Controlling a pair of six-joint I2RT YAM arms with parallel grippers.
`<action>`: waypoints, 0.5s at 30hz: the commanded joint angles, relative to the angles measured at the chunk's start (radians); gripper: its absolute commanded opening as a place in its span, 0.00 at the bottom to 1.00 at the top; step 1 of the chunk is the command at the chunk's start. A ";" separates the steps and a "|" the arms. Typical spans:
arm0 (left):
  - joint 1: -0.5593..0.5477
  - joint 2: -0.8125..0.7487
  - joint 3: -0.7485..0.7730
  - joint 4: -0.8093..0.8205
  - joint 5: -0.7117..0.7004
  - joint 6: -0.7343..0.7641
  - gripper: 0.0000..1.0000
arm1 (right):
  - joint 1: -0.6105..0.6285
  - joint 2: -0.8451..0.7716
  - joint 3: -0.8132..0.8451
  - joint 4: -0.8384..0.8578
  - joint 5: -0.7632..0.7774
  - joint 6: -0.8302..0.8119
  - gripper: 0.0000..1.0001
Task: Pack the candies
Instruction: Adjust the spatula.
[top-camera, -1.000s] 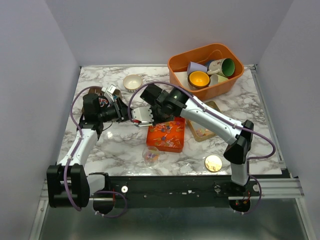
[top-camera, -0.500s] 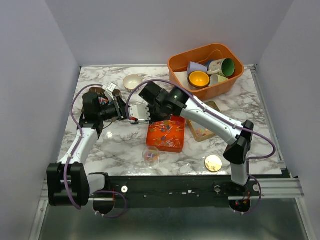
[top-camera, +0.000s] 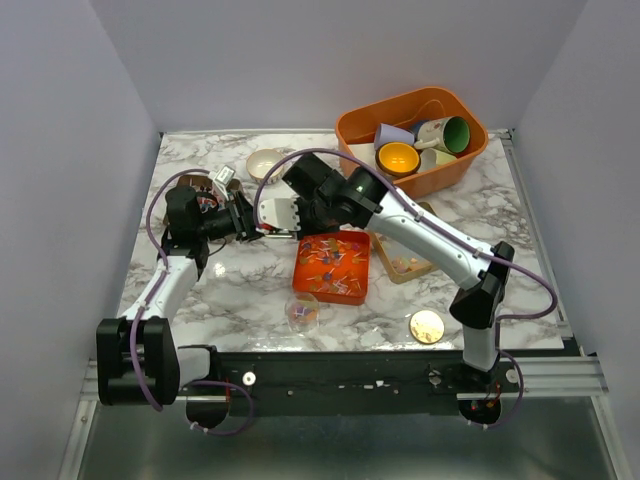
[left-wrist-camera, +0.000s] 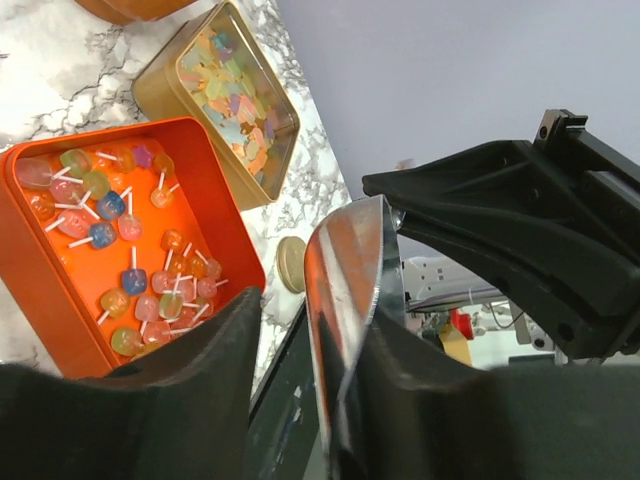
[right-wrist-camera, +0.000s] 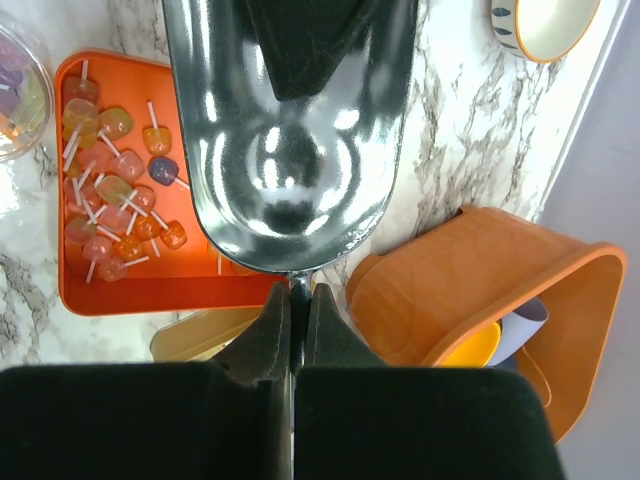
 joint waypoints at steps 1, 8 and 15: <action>-0.002 -0.001 -0.017 -0.068 0.030 0.055 0.31 | -0.009 -0.036 0.065 0.078 -0.018 0.012 0.01; -0.002 0.022 -0.061 0.131 0.079 -0.052 0.00 | -0.036 -0.125 0.025 0.083 -0.205 0.034 0.19; -0.002 0.049 -0.056 0.177 0.107 -0.073 0.00 | -0.127 -0.174 0.010 0.045 -0.381 0.066 0.31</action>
